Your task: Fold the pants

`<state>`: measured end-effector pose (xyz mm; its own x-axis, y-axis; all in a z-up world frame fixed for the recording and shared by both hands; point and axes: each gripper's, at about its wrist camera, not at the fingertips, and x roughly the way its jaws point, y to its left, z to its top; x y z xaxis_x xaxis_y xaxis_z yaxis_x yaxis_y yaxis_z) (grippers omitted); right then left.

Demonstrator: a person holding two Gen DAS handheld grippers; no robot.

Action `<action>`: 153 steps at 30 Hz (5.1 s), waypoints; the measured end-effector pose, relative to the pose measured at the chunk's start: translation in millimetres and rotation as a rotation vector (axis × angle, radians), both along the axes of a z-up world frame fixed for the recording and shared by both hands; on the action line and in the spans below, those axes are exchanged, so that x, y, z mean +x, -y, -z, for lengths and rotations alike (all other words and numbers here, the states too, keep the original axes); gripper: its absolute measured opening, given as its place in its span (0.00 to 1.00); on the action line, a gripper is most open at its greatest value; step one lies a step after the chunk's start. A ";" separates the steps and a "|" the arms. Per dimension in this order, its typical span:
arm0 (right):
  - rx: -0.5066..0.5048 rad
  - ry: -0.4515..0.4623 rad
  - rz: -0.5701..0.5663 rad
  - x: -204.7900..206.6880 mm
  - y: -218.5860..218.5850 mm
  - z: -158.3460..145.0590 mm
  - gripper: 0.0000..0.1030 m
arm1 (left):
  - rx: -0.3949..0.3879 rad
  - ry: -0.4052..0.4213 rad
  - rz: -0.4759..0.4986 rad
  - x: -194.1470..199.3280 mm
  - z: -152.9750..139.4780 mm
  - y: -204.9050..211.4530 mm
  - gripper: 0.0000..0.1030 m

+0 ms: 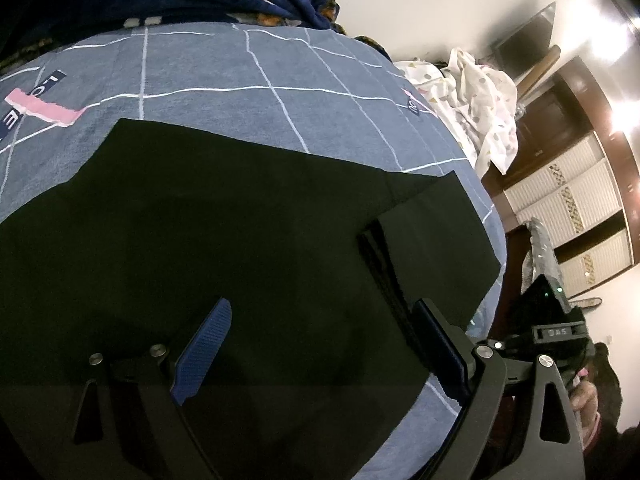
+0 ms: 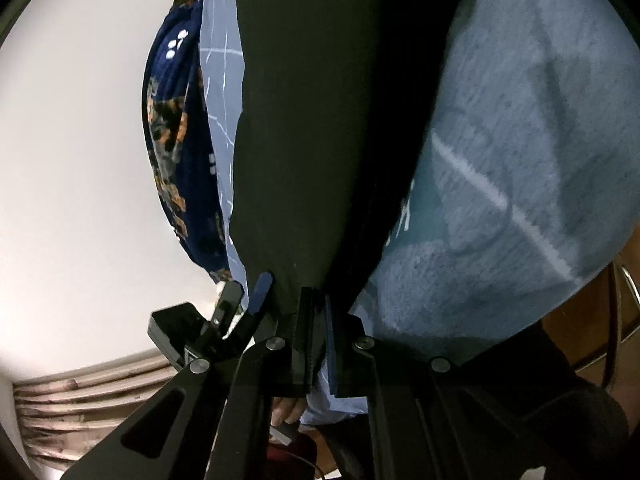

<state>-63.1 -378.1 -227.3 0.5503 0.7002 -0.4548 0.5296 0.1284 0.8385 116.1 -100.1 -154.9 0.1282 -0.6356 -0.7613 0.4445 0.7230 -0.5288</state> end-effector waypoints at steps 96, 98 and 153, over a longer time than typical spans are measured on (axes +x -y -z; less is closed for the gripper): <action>-0.337 0.249 -0.620 47.6 -158.2 -68.1 0.48 | -0.013 -0.077 -0.358 -29.2 2.6 -294.6 0.51; -0.350 0.262 -0.638 46.2 -162.8 -71.0 0.49 | -0.045 -0.084 -0.367 -21.5 5.9 -297.5 0.51; -0.385 0.426 -0.572 105.7 -116.4 -93.7 0.12 | -0.182 -0.028 -0.185 -61.1 -44.7 -124.7 0.48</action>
<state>42.6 -261.7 -133.6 0.3348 0.7628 -0.5532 -0.0605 0.6033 0.7953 55.0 24.5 -110.2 0.2359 -0.7301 -0.6413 0.2970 0.6826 -0.6677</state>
